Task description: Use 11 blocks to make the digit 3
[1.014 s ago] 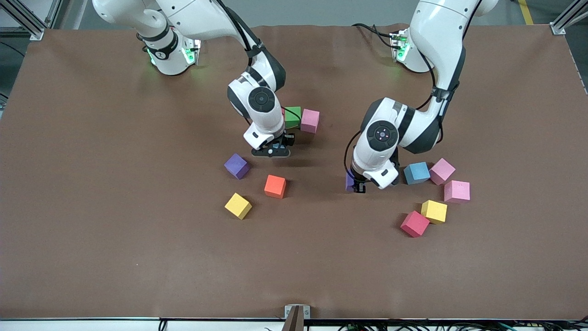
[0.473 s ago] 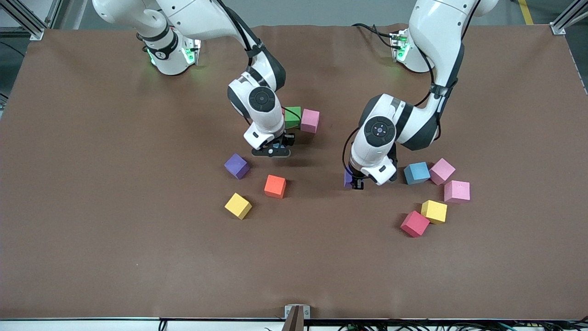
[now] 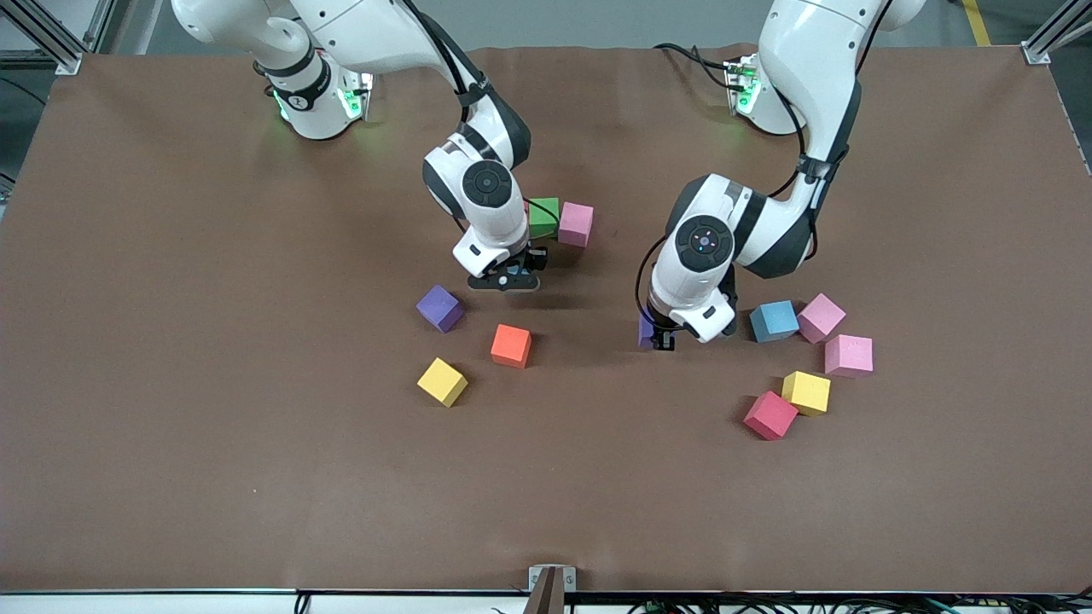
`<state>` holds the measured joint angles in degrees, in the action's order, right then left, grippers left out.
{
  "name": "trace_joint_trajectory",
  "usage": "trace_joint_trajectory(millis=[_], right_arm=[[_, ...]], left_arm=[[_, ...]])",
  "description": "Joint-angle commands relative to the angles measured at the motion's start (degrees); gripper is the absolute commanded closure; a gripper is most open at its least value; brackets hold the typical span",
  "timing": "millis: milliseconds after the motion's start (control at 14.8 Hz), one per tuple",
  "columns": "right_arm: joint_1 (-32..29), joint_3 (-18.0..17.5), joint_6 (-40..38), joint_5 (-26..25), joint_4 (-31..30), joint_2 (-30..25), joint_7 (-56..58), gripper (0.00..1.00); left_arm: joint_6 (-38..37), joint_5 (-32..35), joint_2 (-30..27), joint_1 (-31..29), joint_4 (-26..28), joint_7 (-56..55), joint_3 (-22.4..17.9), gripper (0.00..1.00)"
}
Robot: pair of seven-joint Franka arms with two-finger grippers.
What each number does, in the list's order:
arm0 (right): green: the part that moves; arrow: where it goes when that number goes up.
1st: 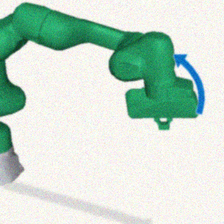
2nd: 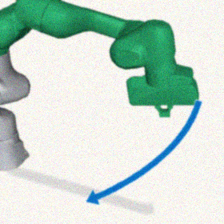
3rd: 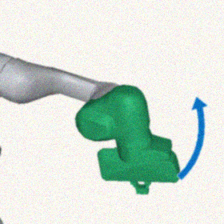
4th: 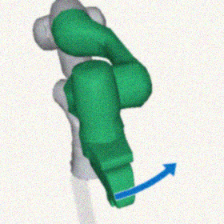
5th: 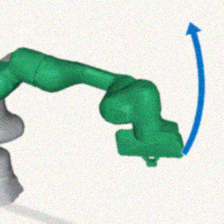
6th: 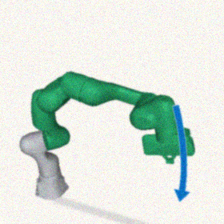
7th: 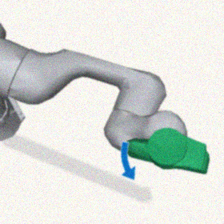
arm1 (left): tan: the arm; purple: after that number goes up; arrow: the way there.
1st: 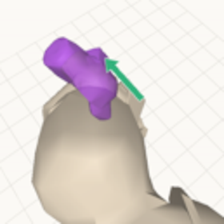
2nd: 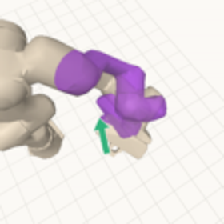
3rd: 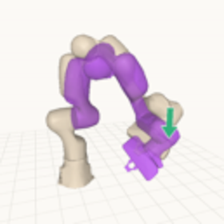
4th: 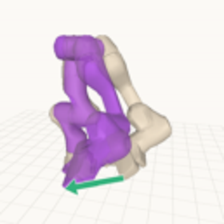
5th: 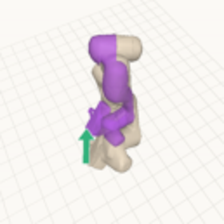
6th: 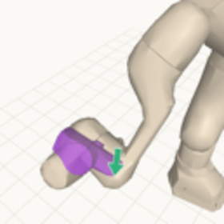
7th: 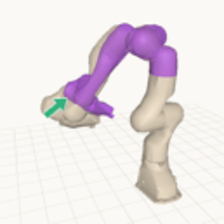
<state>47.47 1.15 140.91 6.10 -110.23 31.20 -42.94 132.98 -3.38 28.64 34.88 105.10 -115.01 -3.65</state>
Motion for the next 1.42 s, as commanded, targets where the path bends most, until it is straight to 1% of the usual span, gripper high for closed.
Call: trace_joint_trajectory(millis=[0,203,270,338,406,811,1014,1352], right_arm=[[0.3,0.5,0.8,-2.1,-0.8,0.4,-1.4,0.76],[0.2,0.5,0.6,-2.1,-0.7,0.4,-1.4,0.71],[0.1,0.5,0.5,-2.1,-0.7,0.4,-1.3,0.45],[0.0,0.5,0.4,-2.1,-0.6,0.4,-1.4,0.04],[-0.1,0.5,0.3,-2.1,-0.6,0.4,-1.4,0.00],[0.0,0.5,0.3,-2.1,-0.6,0.4,-1.4,0.00],[0.1,0.5,0.2,-2.1,-0.7,0.4,-1.5,0.00],[0.4,0.4,0.2,-2.0,-0.4,0.3,-4.3,0.00]], left_arm=[[0.9,1.1,-1.1,0.1,1.3,-1.4,0.2,0.54],[0.9,1.1,-1.1,0.1,1.2,-1.4,0.2,0.54],[0.9,1.1,-1.1,0.1,1.1,-1.4,0.2,0.54],[0.9,1.1,-1.1,0.1,1.0,-1.4,0.2,0.54],[0.9,1.2,-1.0,0.2,0.9,-1.4,0.2,0.54],[0.9,1.2,-1.0,0.4,0.6,-1.4,0.3,0.54],[0.9,0.9,-1.0,1.2,0.3,-1.6,1.1,0.54],[1.0,0.9,0.4,3.5,-0.5,-6.8,1.1,0.54]])
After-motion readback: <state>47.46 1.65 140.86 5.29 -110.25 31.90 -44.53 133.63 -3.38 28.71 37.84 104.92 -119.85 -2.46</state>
